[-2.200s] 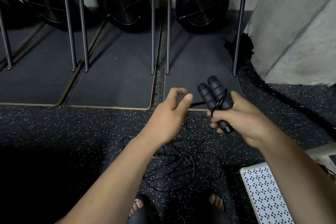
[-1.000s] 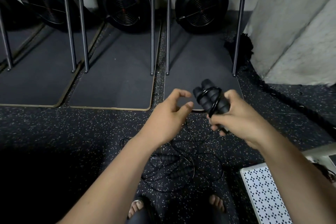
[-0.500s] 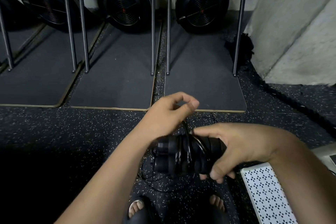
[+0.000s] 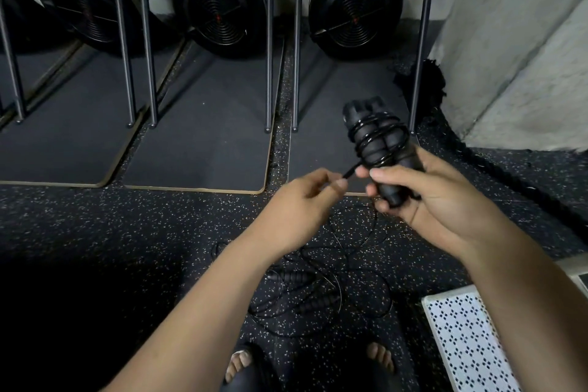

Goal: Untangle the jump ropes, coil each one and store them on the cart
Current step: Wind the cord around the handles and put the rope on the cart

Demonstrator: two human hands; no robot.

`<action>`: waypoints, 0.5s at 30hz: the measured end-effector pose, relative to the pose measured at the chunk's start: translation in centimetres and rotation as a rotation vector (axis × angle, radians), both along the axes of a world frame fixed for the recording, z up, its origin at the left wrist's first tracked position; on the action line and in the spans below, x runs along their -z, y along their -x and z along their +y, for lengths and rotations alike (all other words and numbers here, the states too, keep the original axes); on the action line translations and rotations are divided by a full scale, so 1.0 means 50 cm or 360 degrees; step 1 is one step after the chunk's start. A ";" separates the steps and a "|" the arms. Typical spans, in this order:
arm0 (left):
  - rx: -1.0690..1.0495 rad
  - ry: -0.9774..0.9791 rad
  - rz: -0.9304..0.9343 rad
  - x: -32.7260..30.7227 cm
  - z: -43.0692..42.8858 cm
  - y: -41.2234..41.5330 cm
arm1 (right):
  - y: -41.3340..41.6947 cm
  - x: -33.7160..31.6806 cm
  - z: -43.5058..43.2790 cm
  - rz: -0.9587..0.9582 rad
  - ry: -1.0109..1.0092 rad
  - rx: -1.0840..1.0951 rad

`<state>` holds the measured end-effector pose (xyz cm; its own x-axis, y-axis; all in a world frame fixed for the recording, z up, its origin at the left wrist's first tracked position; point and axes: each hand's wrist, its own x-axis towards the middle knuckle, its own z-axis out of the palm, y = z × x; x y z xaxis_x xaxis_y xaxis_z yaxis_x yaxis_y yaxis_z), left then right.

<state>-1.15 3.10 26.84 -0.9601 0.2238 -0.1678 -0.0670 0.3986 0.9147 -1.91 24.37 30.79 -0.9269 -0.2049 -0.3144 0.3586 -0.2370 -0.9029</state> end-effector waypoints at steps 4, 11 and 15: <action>0.0030 0.0040 0.0010 0.000 0.000 -0.004 | 0.005 0.045 0.017 -0.0099 -0.0862 0.0019; 0.0045 0.0079 0.0113 0.001 -0.009 -0.001 | -0.015 0.064 0.002 -0.0104 -0.1365 -0.0850; 0.0029 0.0054 0.0128 0.000 -0.016 0.002 | -0.035 0.037 -0.014 -0.0128 -0.1260 -0.1401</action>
